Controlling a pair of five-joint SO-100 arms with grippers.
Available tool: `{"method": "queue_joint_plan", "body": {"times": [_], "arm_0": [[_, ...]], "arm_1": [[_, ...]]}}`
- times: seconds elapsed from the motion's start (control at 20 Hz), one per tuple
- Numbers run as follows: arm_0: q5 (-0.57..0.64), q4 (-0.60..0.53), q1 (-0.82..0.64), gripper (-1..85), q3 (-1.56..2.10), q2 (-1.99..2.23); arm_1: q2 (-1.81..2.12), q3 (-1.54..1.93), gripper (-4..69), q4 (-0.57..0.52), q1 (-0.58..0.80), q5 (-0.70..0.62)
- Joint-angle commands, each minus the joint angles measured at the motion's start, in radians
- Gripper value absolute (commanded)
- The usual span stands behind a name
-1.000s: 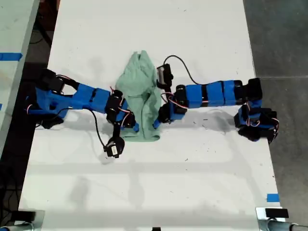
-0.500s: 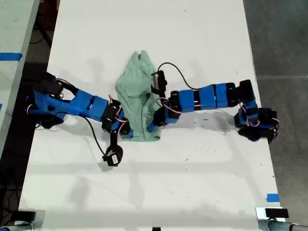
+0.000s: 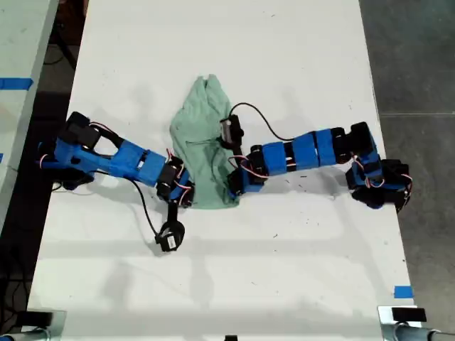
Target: Fold t shirt
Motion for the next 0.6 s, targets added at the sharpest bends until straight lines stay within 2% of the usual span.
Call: {"method": "queue_joint_plan", "body": {"times": [0.0, 0.15, 0.25, 0.35, 0.45, 0.55], "arm_0": [[0.043, -0.002, 0.009, -0.2, -0.038, 0.020], [0.135, 0.018, 0.077, -0.2, -0.181, 0.049], [0.143, 0.055, 0.124, -0.2, -0.273, 0.097], [0.144, 0.086, 0.130, -0.2, -0.265, 0.213], [0.166, 0.152, 0.044, -0.2, -0.224, 0.330], [0.230, 0.189, -0.110, -0.2, -0.173, 0.426]], "arm_1": [[0.009, -0.106, 1.4, 0.014, -0.043, 0.018], [0.097, -0.164, 1.4, 0.025, -0.135, 0.044], [0.212, -0.130, 1.4, -0.020, -0.176, 0.048], [0.322, -0.107, 1.4, -0.117, -0.186, -0.026], [0.391, -0.084, 1.4, -0.140, -0.106, -0.081], [0.451, 0.005, 1.4, -0.181, 0.029, -0.107]]}}
